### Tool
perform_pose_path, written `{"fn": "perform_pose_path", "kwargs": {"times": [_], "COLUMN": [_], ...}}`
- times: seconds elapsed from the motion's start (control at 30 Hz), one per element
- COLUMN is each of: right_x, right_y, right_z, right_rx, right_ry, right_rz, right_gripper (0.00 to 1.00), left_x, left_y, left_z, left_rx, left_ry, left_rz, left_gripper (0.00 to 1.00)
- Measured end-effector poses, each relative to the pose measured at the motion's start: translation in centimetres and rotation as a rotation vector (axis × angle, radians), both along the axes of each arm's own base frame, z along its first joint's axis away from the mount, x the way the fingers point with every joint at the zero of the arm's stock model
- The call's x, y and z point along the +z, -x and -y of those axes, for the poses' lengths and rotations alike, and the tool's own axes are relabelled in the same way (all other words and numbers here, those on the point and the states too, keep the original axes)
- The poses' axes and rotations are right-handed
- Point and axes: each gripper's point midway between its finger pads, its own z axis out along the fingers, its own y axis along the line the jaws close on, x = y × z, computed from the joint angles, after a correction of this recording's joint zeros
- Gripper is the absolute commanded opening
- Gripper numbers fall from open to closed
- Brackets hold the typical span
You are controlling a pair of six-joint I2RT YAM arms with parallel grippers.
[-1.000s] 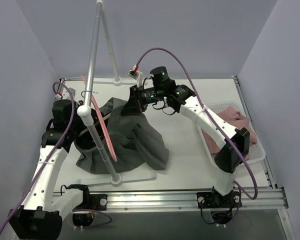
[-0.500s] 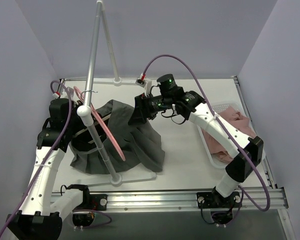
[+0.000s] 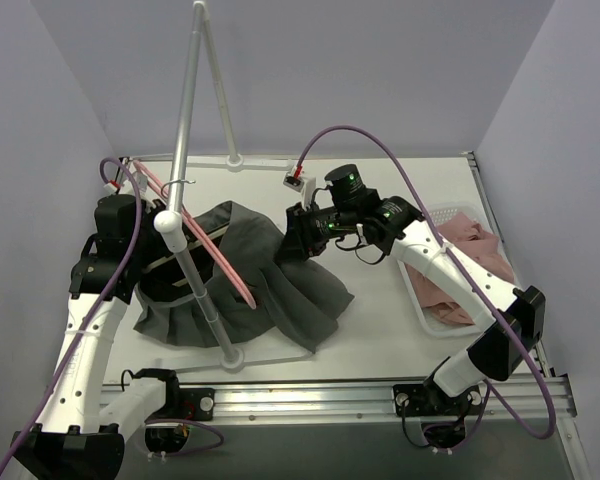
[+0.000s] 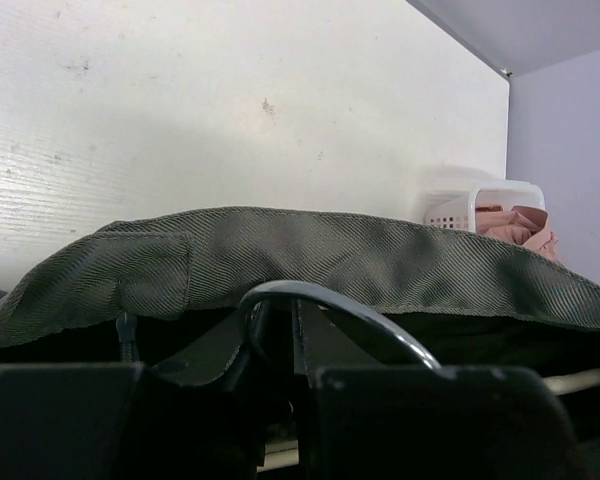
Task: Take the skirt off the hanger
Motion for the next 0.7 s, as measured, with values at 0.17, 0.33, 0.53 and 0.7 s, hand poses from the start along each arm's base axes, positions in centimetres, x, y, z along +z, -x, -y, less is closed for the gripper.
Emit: {"fn": "perform_pose_path", "kwargs": {"times": [0.17,0.33,0.53,0.7], "right_x": [-0.3,-0.2,2.1,3.2], "right_y": [-0.4,-1.9,-4.5,-5.0], "right_z": [0.6,2.2,5.2,7.6], "right_rx": [-0.035,-0.13,-0.323,-0.421], "right_ry": [0.025,0.076,0.087,0.083], "right_rz": [0.004,0.028,0.075,0.045], "right_gripper": [0.0,0.0,0.0,0.0], "left_x": [-0.2,-0.5,-0.3,0.9], "left_y": [0.1,0.1,-0.4,-0.7], "left_z": [0.0,-0.1,0.0,1.2], "left_rx": [-0.005,-0.009,-0.016,-0.066], "left_ry": [-0.01,-0.02,0.034,0.105], "left_rz": [-0.006,-0.012,-0.022,-0.004], "left_gripper": [0.02,0.02,0.02,0.02]}}
